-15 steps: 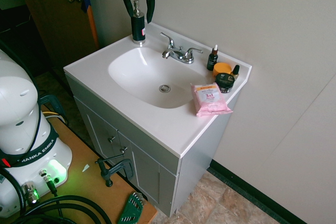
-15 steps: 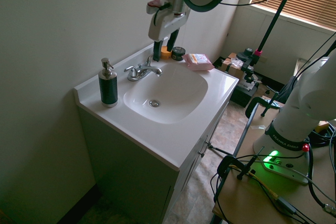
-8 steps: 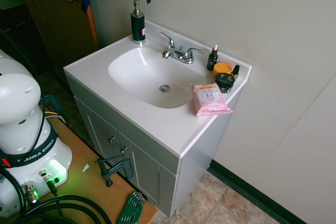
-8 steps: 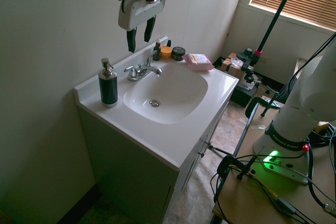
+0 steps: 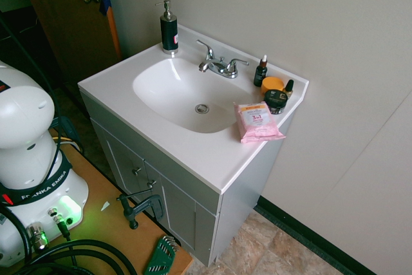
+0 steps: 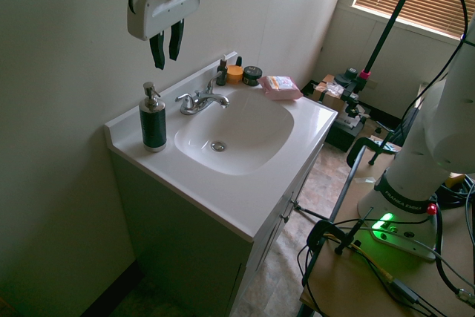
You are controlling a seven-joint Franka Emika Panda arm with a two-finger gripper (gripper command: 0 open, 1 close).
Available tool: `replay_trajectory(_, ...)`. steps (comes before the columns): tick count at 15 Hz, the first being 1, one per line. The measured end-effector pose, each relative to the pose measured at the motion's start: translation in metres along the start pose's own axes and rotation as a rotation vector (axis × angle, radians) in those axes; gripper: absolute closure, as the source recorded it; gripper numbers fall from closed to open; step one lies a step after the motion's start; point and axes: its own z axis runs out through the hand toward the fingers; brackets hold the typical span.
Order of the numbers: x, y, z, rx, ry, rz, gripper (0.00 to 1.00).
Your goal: Push the sanitizer
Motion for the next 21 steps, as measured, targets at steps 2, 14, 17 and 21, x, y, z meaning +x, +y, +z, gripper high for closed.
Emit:
replay_trajectory(2,-0.005,-0.010,0.001,-0.002,-0.005,-0.007,1.00)
replay_trajectory(14,-0.004,-0.047,0.038,-0.026,-0.030,0.000,1.00)
replay_trajectory(17,0.000,-0.046,0.047,-0.039,-0.034,0.005,1.00)
replay_trajectory(21,-0.001,-0.046,0.048,-0.040,-0.035,0.004,1.00)
